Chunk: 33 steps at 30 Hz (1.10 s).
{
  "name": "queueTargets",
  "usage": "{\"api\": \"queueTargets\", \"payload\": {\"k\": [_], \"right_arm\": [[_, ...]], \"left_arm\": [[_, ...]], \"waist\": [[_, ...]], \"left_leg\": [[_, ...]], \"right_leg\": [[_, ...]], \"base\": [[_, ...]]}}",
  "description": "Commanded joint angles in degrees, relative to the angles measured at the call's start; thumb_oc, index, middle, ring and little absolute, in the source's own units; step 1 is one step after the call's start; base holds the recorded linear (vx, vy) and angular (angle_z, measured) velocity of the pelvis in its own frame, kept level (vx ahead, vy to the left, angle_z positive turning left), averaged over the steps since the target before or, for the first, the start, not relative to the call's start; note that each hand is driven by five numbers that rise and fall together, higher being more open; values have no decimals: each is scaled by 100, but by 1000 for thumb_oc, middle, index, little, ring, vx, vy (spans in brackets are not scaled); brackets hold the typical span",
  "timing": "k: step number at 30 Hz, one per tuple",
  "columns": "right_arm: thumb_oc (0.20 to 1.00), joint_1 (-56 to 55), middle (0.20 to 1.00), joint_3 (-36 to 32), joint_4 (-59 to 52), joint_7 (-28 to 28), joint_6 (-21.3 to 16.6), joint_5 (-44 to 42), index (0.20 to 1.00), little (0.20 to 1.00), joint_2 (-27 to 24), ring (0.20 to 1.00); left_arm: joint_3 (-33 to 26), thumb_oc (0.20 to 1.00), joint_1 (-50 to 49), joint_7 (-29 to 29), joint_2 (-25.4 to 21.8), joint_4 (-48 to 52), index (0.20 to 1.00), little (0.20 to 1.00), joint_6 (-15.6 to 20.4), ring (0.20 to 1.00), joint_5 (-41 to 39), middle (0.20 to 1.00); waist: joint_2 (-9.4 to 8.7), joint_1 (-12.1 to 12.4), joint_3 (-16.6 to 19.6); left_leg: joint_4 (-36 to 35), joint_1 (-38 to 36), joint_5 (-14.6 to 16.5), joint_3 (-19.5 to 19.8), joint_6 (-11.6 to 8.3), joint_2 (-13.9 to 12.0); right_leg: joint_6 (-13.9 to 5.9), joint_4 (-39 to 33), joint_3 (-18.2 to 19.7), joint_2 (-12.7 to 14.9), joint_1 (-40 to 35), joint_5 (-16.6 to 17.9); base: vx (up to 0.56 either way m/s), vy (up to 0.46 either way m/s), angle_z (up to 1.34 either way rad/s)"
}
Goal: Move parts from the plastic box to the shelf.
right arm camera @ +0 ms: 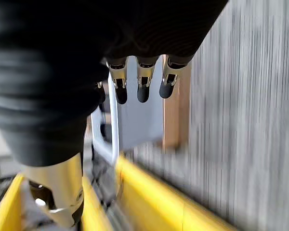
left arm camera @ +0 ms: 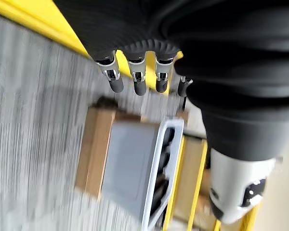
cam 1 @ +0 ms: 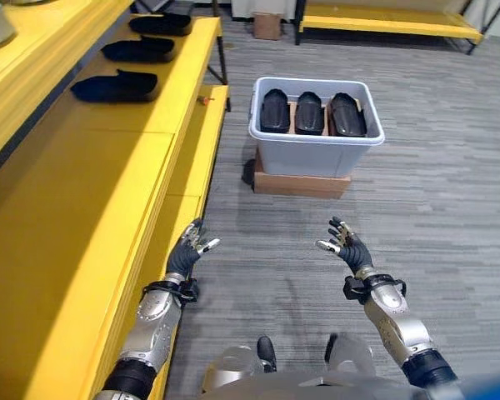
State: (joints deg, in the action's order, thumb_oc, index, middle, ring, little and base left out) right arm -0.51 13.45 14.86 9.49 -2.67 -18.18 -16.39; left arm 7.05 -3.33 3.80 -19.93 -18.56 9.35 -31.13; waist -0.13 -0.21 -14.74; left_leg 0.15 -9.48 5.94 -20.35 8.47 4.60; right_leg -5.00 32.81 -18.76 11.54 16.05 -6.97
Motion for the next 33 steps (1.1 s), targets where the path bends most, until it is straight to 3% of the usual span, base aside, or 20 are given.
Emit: {"api": "queueTargets", "payload": {"k": [1, 6, 7, 9, 10, 11, 13, 15, 17, 19, 20, 22, 23, 24, 25, 27, 28, 31, 33], "right_arm": [[1000, 164, 1000, -278, -256, 593, -284, 299, 1000, 1000, -154, 1000], [1000, -1, 1000, -478, -315, 934, -75, 393, 1000, 1000, -133, 1000], [1000, -113, 1000, -549, -218, 1099, 44, 286, 1000, 1000, -143, 1000], [1000, -64, 1000, -563, -73, 1296, 275, 418, 1000, 1000, -134, 1000], [1000, -64, 1000, -560, -84, 1385, 218, 366, 1000, 1000, -166, 1000], [1000, -86, 1000, -651, -190, 1567, 80, 530, 1000, 1000, -289, 1000], [1000, -79, 1000, -776, -256, 1619, -27, 700, 1000, 1000, -445, 1000], [1000, -149, 1000, -928, -341, 1848, -462, 786, 1000, 1000, -529, 1000], [1000, -153, 1000, -966, -421, 1921, -473, 800, 1000, 1000, -587, 1000], [1000, -127, 1000, -942, -443, 2023, -520, 707, 1000, 1000, -597, 1000], [1000, -157, 1000, -973, -458, 2023, -726, 572, 1000, 1000, -593, 1000], [1000, -297, 1000, -1090, -708, 1947, -857, 504, 1000, 1000, -604, 1000], [1000, -405, 1000, -1139, -932, 1894, -911, 497, 1000, 1000, -597, 1000], [1000, -459, 1000, -1125, -1035, 1867, -916, 517, 1000, 1000, -579, 1000], [1000, -504, 1000, -1017, -1132, 1801, -891, 609, 1000, 1000, -556, 1000], [1000, -396, 1000, -774, -997, 1569, -878, 755, 1000, 1000, -575, 1000], [1000, -267, 1000, -613, -856, 1470, -873, 779, 1000, 1000, -590, 1000], [1000, -157, 1000, -525, -823, 1442, -792, 792, 1000, 1000, -615, 1000], [1000, -154, 1000, -492, -874, 1459, -741, 737, 1000, 1000, -642, 1000]], "left_arm": [[-55, 1000, 217, -82, -82, 377, 1000, 1000, 276, 1000, -347, 1000], [106, 1000, 194, -112, -31, 478, 1000, 1000, 339, 1000, -304, 1000], [132, 1000, 184, 129, 26, 407, 1000, 1000, 386, 1000, -139, 1000], [49, 1000, 61, 10, 62, 459, 1000, 1000, 358, 1000, -238, 1000], [-6, 1000, 5, -72, 69, 479, 1000, 1000, 341, 1000, -278, 1000], [-134, 1000, -84, -220, 129, 530, 1000, 1000, 289, 1000, -295, 1000], [-211, 1000, -147, -310, 227, 416, 1000, 1000, 363, 1000, -363, 1000], [-87, 1000, -79, -57, 152, 295, 1000, 1000, 468, 1000, 338, 1000], [29, 1000, -84, -78, 148, 272, 1000, 1000, 399, 1000, 130, 1000], [60, 1000, -149, -210, 119, 280, 1000, 1000, 418, 1000, 245, 1000], [39, 1000, -249, -254, 81, 320, 1000, 1000, 422, 1000, 258, 1000], [-22, 1000, -326, -239, -14, 413, 1000, 1000, 401, 1000, 284, 1000], [-49, 1000, -340, -159, -100, 468, 1000, 1000, 393, 1000, 348, 1000], [-57, 1000, -356, -139, -131, 511, 1000, 1000, 398, 1000, 367, 1000], [-105, 1000, -480, -99, -177, 560, 1000, 1000, 480, 1000, 362, 1000], [-193, 1000, -658, -364, -74, 507, 1000, 1000, 605, 1000, 182, 1000], [-286, 1000, -709, -504, 2, 433, 1000, 1000, 673, 1000, 59, 1000], [-368, 1000, -670, -490, 23, 345, 1000, 1000, 684, 1000, 93, 1000], [-367, 1000, -611, -489, 20, 323, 1000, 1000, 605, 1000, 103, 1000]], "waist": [[-85, -179, -19], [-112, -285, -48], [-182, -354, 87], [-93, -364, 179], [-71, -378, 200], [-31, -370, 216], [10, -436, 268], [-29, -560, 383], [-35, -556, 427], [29, -457, 421], [71, -418, 384], [107, -431, 324], [166, -473, 269], [210, -471, 223], [266, -390, 150], [214, -159, 131], [167, -20, 115], [122, 52, 125], [90, 59, 116]], "left_leg": [[46, -99, 298, 642, -323, -192], [145, -285, 589, 737, -348, -246], [276, -294, 654, 768, -386, -278], [584, -544, 889, 444, -481, -570], [698, -574, 911, 290, -531, -699], [1358, -371, 659, 24, -717, -1161], [1776, -240, 55, -389, -986, -1598], [2191, -153, -323, -1019, -1187, -2000], [2267, -104, -262, -1102, -1179, -1920], [2081, 55, -29, -633, -1024, -1387], [1806, 77, 220, -430, -879, -1066], [1284, 119, 437, -399, -730, -846], [672, 155, 375, -458, -698, -713], [363, 223, 177, -429, -753, -678], [-129, 452, -464, -435, -940, -812], [-208, 884, -915, -148, -1097, -1034], [-59, 1014, -896, 3, -1080, -1083], [181, 981, -642, -19, -952, -1035], [288, 1027, -592, -73, -974, -1065]], "right_leg": [[-366, -2273, 414, 43, -472, 1665], [-452, -2854, 527, 227, -502, 1844], [-463, -3050, 620, 199, -832, 1808], [-350, -2504, 283, 91, -922, 1274], [-238, -2290, 208, 45, -908, 1059], [100, -1872, 36, -120, -972, 557], [444, -1790, -188, -354, -1077, 184], [659, -1957, -506, -493, -1283, -21], [705, -2047, -634, -551, -1357, -46], [698, -2019, -570, -690, -1369, -60], [646, -1884, -527, -712, -1291, -62], [536, -1754, -530, -676, -1213, 7], [369, -1675, -509, -658, -1163, 128], [287, -1642, -456, -690, -1168, 163], [299, -1803, -230, -871, -1470, -104], [406, -2166, 69, -957, -1983, -353], [436, -2254, 167, -913, -2145, -411], [441, -2213, 115, -827, -2186, -466], [447, -2202, 69, -778, -2200, -469]], "base": [[287, -194, 20], [309, -238, 24], [594, -568, 72], [742, -655, 63], [730, -781, -36], [581, -783, -89], [490, -718, -35], [362, -556, -15], [231, -293, 31], [222, -130, 35], [198, -42, -2], [152, 13, -44], [132, 52, 12], [244, 31, -6], [301, 9, 16], [332, 76, -35], [236, 134, -124], [123, 128, -110], [93, 147, -54]]}}
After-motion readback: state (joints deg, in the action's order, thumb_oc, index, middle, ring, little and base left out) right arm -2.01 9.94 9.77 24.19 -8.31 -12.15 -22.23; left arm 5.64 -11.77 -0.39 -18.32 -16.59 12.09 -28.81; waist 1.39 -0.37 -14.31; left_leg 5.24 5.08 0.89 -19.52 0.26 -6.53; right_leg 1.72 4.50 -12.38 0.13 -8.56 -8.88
